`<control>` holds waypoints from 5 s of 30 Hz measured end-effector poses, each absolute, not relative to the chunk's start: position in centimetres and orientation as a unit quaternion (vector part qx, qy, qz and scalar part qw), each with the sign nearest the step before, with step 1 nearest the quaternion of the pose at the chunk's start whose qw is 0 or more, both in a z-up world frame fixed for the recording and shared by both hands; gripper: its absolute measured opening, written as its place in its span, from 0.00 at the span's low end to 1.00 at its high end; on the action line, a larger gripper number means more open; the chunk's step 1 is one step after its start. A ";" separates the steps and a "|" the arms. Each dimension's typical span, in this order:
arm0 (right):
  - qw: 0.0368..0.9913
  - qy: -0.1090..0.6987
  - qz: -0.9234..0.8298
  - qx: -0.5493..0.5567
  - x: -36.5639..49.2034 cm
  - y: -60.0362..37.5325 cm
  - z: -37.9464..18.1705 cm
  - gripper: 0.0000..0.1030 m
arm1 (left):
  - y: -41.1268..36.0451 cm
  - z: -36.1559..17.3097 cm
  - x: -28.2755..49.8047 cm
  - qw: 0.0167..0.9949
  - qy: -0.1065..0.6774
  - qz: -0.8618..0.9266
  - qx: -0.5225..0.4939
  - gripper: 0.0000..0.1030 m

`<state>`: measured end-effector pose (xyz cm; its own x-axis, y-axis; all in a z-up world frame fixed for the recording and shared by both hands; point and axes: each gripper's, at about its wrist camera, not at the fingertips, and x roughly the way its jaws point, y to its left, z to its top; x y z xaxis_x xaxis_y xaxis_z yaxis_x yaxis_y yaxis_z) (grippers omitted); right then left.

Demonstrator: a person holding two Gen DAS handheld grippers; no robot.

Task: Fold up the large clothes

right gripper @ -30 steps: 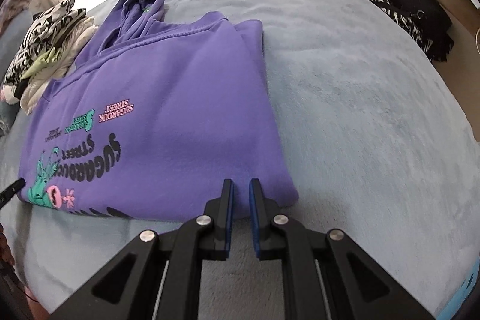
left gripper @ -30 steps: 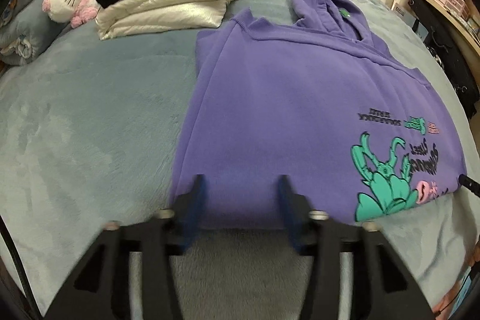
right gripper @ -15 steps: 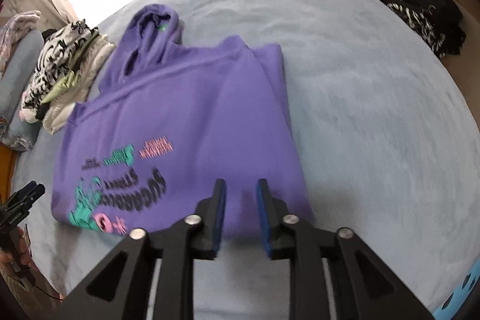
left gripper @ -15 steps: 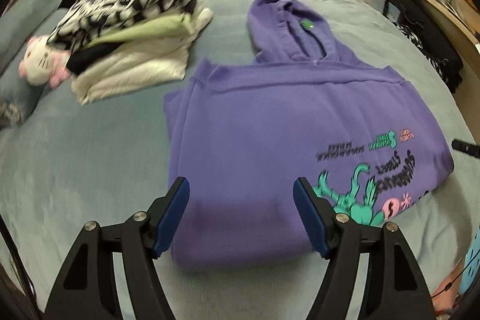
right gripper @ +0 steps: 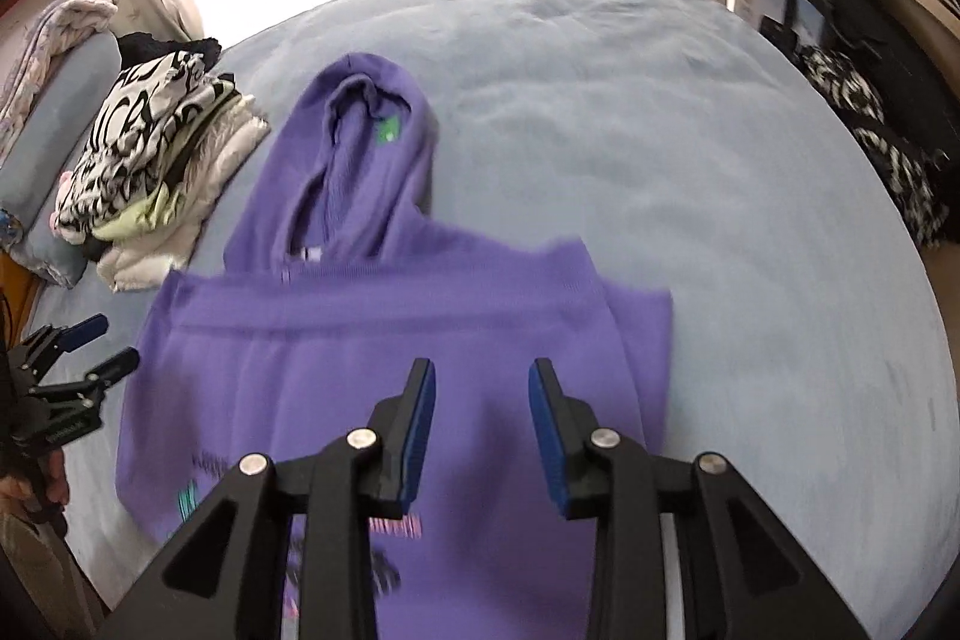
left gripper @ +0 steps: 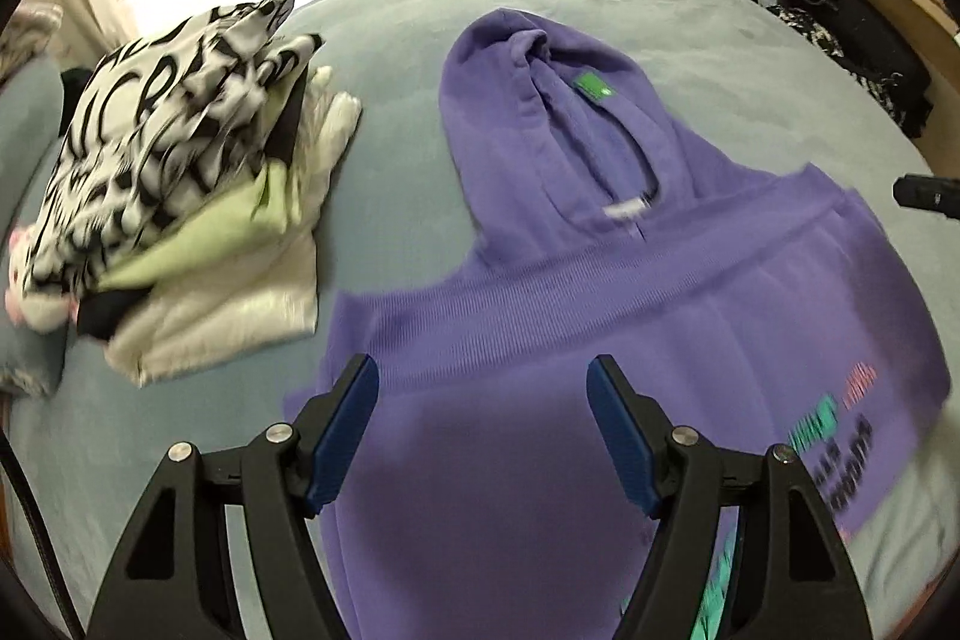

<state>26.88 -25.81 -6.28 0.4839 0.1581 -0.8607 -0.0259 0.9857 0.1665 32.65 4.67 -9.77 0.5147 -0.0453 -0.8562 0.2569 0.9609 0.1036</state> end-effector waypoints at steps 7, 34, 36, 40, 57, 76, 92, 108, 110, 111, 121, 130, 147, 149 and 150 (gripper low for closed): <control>0.858 0.509 0.047 0.054 34.6 -25.2 -6.8 0.31 | 4.3 -11.2 40.0 0.856 0.502 -0.073 0.101 0.68; 0.829 0.541 0.085 0.110 53.7 -18.5 -15.2 0.31 | 4.0 -20.0 57.4 0.817 0.564 -0.113 -0.040 0.26; 0.832 0.539 0.073 0.108 54.1 -18.7 -15.8 0.31 | 4.0 -19.8 57.2 0.820 0.558 -0.121 -0.050 0.08; 0.843 0.526 0.061 0.096 53.8 -18.8 -15.6 0.08 | 3.6 -18.7 56.0 0.839 0.532 -0.112 -0.014 0.04; 0.900 0.392 0.147 0.120 37.8 -22.7 -3.7 0.05 | 6.9 -6.7 41.4 0.888 0.445 -0.117 0.005 0.04; 0.869 0.479 0.117 0.047 16.6 -25.3 -6.9 0.09 | 11.2 -8.2 19.3 0.852 0.496 -0.171 -0.010 0.05; 0.837 0.503 0.190 0.104 11.0 -22.3 -5.6 0.36 | 7.3 -3.7 14.0 0.822 0.516 -0.237 -0.040 0.18; 0.815 0.513 0.208 0.168 10.7 -21.4 -7.5 0.50 | 5.0 -3.4 13.2 0.816 0.493 -0.275 -0.123 0.60; 0.810 0.515 0.203 0.191 11.3 -21.9 -9.1 0.50 | 5.8 -6.7 14.4 0.813 0.493 -0.268 -0.155 0.60; 0.806 0.517 0.200 0.207 11.8 -22.1 -10.1 0.50 | 6.1 -8.2 14.9 0.808 0.495 -0.267 -0.174 0.59; 0.790 0.513 0.189 0.276 15.6 -22.5 -15.4 0.50 | 6.9 -17.5 19.2 0.769 0.470 -0.300 -0.313 0.59; 0.776 0.495 0.199 0.336 17.1 -23.0 -18.4 0.52 | 5.6 -20.0 21.6 0.754 0.458 -0.314 -0.350 0.59; 0.803 0.494 0.172 0.285 14.6 -19.5 -14.0 0.12 | 3.3 -13.6 18.5 0.819 0.516 -0.140 -0.208 0.15; 0.806 0.517 0.147 0.247 14.5 -18.5 -15.1 0.12 | 2.3 -15.1 18.4 0.816 0.541 -0.116 -0.168 0.15; 0.803 0.529 0.139 0.237 14.5 -18.3 -15.9 0.12 | 1.9 -16.4 18.4 0.811 0.553 -0.106 -0.159 0.16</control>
